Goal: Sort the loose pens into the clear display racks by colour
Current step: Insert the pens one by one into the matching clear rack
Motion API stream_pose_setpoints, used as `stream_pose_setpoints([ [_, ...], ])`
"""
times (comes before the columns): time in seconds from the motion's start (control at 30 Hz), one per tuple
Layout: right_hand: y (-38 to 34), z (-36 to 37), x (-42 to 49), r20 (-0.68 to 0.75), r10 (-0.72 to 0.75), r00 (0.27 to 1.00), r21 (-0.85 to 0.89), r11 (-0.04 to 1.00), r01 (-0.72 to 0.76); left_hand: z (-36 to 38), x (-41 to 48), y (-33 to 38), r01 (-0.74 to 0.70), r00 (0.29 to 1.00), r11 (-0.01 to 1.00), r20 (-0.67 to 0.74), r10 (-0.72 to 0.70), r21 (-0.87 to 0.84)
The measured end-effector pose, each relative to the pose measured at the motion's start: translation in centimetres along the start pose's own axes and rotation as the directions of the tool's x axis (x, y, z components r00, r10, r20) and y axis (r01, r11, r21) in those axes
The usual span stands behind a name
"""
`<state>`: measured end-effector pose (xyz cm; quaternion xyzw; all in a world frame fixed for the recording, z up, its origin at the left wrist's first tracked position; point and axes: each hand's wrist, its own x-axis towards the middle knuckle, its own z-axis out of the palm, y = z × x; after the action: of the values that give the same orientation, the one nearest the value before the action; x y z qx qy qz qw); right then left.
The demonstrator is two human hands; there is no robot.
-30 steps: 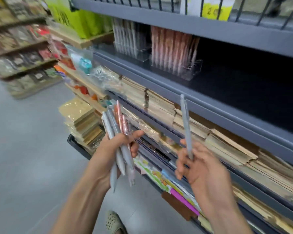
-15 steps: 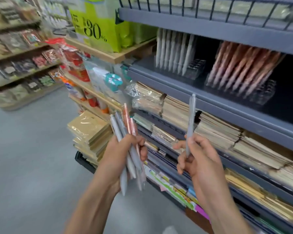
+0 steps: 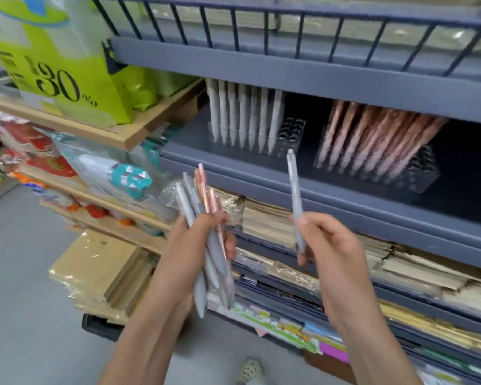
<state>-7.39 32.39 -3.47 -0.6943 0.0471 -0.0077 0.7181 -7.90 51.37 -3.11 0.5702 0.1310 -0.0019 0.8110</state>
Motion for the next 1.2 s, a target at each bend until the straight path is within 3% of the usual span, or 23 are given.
stream_pose_setpoints([
  [0.2, -1.6, 1.9, 5.3, -0.111, -0.233, 0.966, -0.091, 0.97, 0.223, -0.2, 4.6, 2.1, -0.063, 0.997, 0.997, 0.04, 0.061, 0.045],
  [0.4, -3.6, 3.3, 9.4, -0.3, -0.438, 0.847, -0.274, 0.89, 0.363, -0.6, 7.2, 3.1, -0.103, 0.988, 0.993, 0.122, 0.095, 0.057],
  [0.6, -4.3, 5.4, 13.1, -0.316, -0.588, 0.744, -0.524, 0.762, 0.38, -0.7, 9.5, 3.9, -0.067, 0.977, 0.993, 0.21, 0.045, 0.099],
  [0.7, -4.6, 6.3, 14.5, -0.339, -0.625, 0.704, -0.688, 0.675, 0.268, -1.5, 10.5, 4.3, -0.041, 0.97, 0.993, 0.244, 0.012, 0.114],
  [0.8, -4.9, 6.9, 15.8, -0.392, -0.585, 0.71, -0.752, 0.649, 0.12, -2.3, 11.4, 4.8, -0.02, 0.963, 0.993, 0.268, -0.013, 0.119],
  [0.97, -5.5, 7.6, 17.4, -0.407, -0.466, 0.785, -0.821, 0.564, -0.091, -3.5, 12.5, 5.7, 0.003, 0.939, 0.993, 0.341, -0.043, 0.117],
  [1.13, -6.7, 7.6, 18.2, -0.308, -0.436, 0.846, -0.897, 0.43, -0.105, -4.3, 12.6, 5.8, 0.033, 0.929, 0.992, 0.364, -0.074, 0.119],
  [1.2, -6.9, 7.6, 18.4, -0.28, -0.403, 0.871, -0.899, 0.427, -0.092, -4.5, 12.3, 5.6, 0.046, 0.924, 0.991, 0.373, -0.09, 0.125],
])
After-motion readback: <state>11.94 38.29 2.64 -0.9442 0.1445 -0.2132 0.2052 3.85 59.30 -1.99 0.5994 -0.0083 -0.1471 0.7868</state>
